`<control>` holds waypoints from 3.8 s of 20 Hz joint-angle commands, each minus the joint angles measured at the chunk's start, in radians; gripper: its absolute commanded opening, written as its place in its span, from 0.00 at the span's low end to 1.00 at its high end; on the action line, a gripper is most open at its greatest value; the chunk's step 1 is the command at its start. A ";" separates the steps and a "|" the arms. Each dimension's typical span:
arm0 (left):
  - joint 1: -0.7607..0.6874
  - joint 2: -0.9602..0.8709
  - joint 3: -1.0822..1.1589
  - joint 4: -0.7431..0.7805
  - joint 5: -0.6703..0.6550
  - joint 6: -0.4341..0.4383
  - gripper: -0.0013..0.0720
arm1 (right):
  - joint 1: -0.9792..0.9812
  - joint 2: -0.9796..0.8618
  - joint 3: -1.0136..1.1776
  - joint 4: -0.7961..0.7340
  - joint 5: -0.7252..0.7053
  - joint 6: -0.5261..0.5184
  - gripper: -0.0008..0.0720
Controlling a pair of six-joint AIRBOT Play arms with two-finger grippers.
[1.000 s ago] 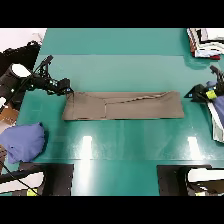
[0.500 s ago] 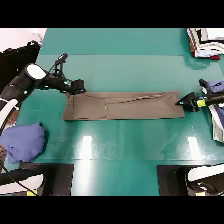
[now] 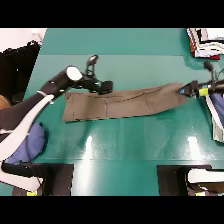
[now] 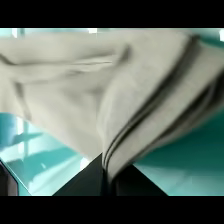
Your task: Fold the shirts.
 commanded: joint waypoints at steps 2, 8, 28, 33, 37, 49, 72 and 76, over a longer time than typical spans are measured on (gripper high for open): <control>-0.098 -0.202 0.177 -0.010 -0.032 -0.044 0.05 | 0.122 0.126 0.167 0.055 0.022 0.122 0.03; -0.114 -0.264 0.198 -0.032 -0.056 -0.057 0.05 | 0.343 0.131 0.378 0.054 0.000 0.192 0.03; 0.470 0.295 0.215 0.283 -0.316 0.032 0.05 | 1.056 -0.222 0.505 0.053 -0.458 0.020 0.04; 0.539 0.344 0.214 0.285 -0.350 0.031 0.05 | 1.133 -0.413 0.742 0.016 -0.354 0.006 0.75; 0.536 0.343 0.214 0.282 -0.367 0.030 0.05 | 1.035 -0.366 0.713 -0.140 -0.181 0.123 0.52; 0.536 0.340 0.214 0.282 -0.403 0.041 0.05 | 0.508 -0.088 -0.048 -0.106 -0.306 0.241 0.75; 0.422 0.334 0.187 0.208 -0.409 0.081 0.05 | 0.661 -0.360 0.405 0.016 -0.372 0.245 0.03; 0.245 0.334 0.187 0.208 -0.374 0.082 0.05 | 0.404 -0.191 0.405 -0.143 -0.294 0.271 0.03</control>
